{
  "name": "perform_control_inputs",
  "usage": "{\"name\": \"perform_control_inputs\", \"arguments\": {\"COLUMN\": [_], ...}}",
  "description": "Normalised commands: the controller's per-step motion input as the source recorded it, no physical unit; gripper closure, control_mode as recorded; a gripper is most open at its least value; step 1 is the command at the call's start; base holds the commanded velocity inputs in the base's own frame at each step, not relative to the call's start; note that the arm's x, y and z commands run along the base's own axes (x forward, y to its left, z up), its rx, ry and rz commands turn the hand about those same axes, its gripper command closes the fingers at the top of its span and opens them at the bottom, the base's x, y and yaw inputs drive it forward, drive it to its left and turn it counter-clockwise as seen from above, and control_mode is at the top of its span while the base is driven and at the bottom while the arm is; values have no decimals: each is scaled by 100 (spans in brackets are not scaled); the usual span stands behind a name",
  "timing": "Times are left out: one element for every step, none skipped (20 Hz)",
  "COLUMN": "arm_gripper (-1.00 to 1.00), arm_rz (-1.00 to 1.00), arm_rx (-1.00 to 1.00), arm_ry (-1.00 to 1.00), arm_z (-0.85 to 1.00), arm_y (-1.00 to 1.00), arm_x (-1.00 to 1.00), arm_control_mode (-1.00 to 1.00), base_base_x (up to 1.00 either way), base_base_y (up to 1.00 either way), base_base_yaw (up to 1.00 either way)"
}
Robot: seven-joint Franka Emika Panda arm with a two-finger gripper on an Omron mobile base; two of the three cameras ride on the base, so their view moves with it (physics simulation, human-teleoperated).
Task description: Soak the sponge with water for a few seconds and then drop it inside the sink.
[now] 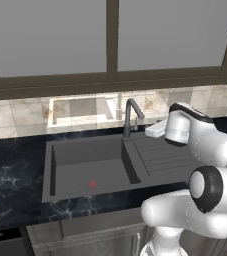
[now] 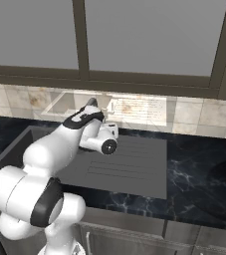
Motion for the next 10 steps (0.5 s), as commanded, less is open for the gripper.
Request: {"name": "perform_control_inputs", "arguments": {"arm_gripper": [-100, -100, -100, -100, -100, -100, -100, -100, -100, -100], "arm_rz": [0, 0, 0, 0, 0, 0, 0, 0, 0, 0], "arm_rx": [0, 0, -1, -1, -2, -1, -1, 0, 0, 0], "arm_ry": [-2, -2, -2, -2, -2, -4, -4, -3, -3, -5], "arm_z": [-8, -11, -11, -11, -11, -8, -6, -6, -6, -9], "arm_y": [0, 0, 0, 0, 0, 0, 0, 0, 0, 0], "arm_x": [15, 14, 13, 14, 14, 14, 14, 13, 11, 11], "arm_control_mode": [-100, -100, -100, -100, -100, -100, -100, -100, -100, -100], "base_base_x": [0, 0, 0, 0, 0, 0, 0, 0, 0, 0], "base_base_y": [0, 0, 0, 0, 0, 0, 0, 0, 0, 0], "base_base_yaw": [0, 0, 0, 0, 0, 0, 0, 0, 0, 0]}}
